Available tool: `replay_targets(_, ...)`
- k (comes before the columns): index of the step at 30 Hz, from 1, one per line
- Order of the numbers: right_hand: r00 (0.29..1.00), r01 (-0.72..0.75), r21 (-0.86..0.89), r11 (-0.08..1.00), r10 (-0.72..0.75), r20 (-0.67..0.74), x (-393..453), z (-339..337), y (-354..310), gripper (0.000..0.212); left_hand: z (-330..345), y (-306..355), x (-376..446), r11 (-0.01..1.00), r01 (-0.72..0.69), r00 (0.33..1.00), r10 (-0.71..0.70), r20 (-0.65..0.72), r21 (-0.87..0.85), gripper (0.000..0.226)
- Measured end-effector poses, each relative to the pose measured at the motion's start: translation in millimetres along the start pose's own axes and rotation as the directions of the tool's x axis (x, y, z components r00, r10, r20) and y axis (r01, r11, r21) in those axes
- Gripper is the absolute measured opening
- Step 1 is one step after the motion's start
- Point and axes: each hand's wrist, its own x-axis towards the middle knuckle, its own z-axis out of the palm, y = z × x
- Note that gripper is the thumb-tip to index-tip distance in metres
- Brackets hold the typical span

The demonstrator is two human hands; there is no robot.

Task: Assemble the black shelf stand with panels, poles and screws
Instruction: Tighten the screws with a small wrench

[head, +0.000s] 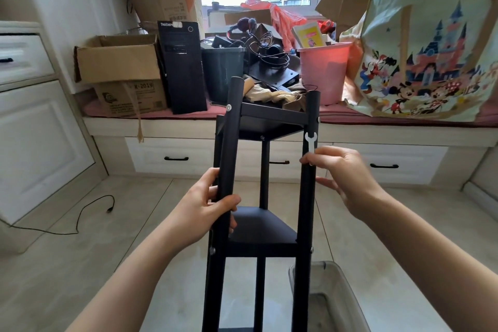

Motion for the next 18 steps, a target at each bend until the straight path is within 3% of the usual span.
replay_targets(3,0.996,-0.076,0.2,0.977,0.066,0.057,2.9,1.7,-2.5,0.02,-0.4,0.6,-0.8,1.0,0.005,1.0,-0.005,-0.01,0.009,0.032)
replay_targets(7,0.995,-0.09,0.387,0.918,0.101,-0.007,5.5,10.3,-6.7,0.014,-1.5,-3.7,3.4,1.0,-0.004,0.998,0.005,-0.055,0.011,0.034)
replay_targets(18,1.0,-0.008,0.403,0.915,0.008,0.001,14.6,36.7,-7.4,0.027,-17.5,-16.8,9.5,0.997,0.034,0.994,-0.04,-0.097,-0.065,0.034)
